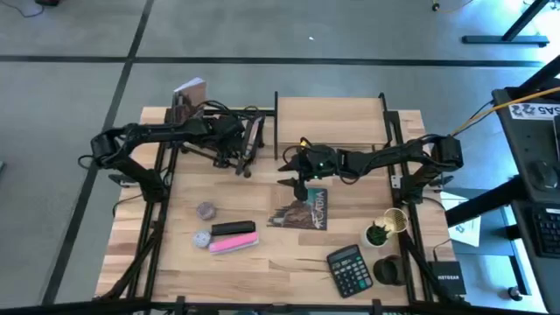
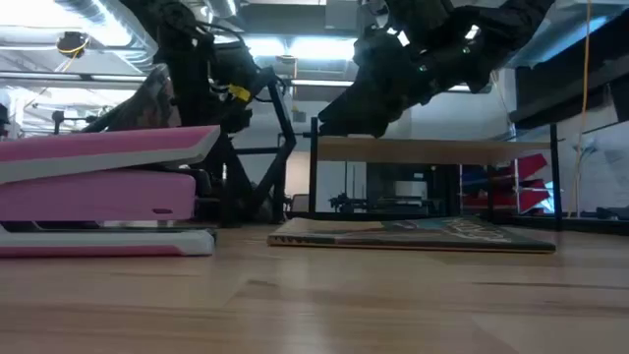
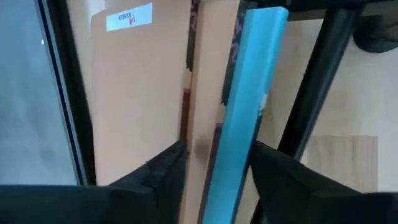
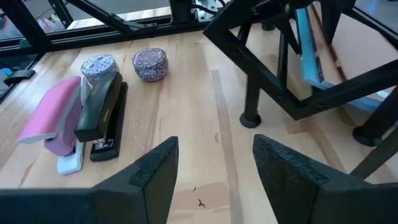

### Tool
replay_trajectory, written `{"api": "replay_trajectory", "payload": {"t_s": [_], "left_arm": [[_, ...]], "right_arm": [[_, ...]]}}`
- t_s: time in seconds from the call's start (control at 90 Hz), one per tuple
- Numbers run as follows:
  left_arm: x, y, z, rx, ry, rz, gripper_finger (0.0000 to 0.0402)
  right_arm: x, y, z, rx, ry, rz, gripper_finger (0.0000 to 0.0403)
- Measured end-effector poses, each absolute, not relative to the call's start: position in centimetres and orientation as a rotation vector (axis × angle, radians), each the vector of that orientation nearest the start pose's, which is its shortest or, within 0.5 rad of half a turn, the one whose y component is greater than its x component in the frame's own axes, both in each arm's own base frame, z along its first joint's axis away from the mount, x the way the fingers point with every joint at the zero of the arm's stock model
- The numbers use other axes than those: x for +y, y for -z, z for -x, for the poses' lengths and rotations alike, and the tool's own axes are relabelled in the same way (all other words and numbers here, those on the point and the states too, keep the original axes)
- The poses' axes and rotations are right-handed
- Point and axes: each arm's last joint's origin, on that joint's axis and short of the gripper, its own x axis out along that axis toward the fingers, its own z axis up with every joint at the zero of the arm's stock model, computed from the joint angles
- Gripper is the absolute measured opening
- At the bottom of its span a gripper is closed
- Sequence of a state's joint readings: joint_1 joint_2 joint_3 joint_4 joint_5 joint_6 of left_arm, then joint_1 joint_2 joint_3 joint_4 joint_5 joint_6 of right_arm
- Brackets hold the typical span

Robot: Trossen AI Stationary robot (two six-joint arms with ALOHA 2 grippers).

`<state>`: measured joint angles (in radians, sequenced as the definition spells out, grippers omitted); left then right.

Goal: Stock shelves
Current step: Remove the brown book from the book holder

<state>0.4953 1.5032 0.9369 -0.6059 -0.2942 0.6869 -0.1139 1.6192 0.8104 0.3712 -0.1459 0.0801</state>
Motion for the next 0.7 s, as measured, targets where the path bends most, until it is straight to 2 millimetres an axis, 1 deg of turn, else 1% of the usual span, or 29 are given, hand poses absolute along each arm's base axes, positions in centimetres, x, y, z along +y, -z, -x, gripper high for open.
{"api": "replay_trajectory", "payload": {"t_s": [0.1,0.222,0.433,0.7], "left_arm": [[14.3,-20.0,-24.3,1.351,-0.327,-0.467,0.0109],[14.7,-20.2,-24.5,1.316,-0.38,-0.477,0.0093],[15.3,-20.4,-24.5,1.294,-0.418,-0.464,0.0089],[16.5,-19.3,-24.5,1.312,-0.431,-0.426,0.0089]], "right_arm": [[-3.4,-19.1,-33.1,0.435,-0.014,-0.136,0.0195],[-3.4,-19.1,-33.1,0.435,-0.015,-0.135,0.0195],[-3.4,-19.1,-33.1,0.435,-0.015,-0.136,0.0195],[-3.4,-19.1,-33.1,0.434,-0.015,-0.136,0.0195]]}}
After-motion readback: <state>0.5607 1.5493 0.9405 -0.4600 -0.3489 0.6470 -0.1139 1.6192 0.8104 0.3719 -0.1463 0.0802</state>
